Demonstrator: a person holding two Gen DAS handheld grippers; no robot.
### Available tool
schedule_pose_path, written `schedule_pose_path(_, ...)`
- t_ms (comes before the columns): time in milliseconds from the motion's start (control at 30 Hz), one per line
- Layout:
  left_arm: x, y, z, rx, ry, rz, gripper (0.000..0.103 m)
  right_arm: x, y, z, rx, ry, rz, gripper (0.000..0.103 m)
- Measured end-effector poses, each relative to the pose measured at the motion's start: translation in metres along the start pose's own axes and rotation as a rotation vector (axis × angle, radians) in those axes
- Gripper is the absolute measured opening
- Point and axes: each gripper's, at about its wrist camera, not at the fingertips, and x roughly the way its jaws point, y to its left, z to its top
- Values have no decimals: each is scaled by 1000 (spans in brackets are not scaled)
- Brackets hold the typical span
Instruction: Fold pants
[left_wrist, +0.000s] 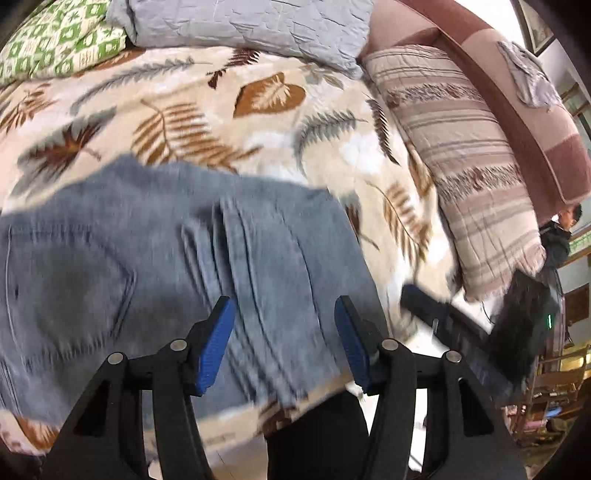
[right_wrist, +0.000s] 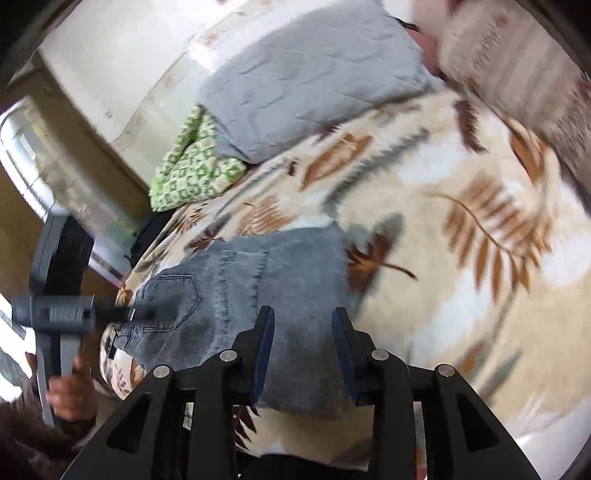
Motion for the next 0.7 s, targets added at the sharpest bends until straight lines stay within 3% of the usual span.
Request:
schedule_pose_path(100, 30, 6, 18, -27, 32, 42, 55, 19, 4, -7, -30, 34, -9, 32)
schedule_pose_path(233, 70, 25, 16, -66, 108, 87, 55, 52, -6, -17, -18, 87, -61, 28)
schedule_pose_path(267, 73, 26, 13, -57, 96, 91, 55, 58, -11, -21, -18, 90, -65, 26)
schedule_pose_path(367, 71, 19, 8, -10, 67, 101, 62, 60, -16, -24, -21, 59, -51, 21)
schedule_pose_path(467, 69, 16, 7, 9, 67, 111, 62, 59, -18, -22, 0, 62, -43, 21)
schedule_pose_path(633, 42, 8, -12, 48, 84, 69, 62, 38, -3, -17, 11, 56, -38, 29)
schedule_pose_path(700, 30, 5, -27, 92, 68, 87, 62, 28, 5, -20, -11, 52, -42, 30)
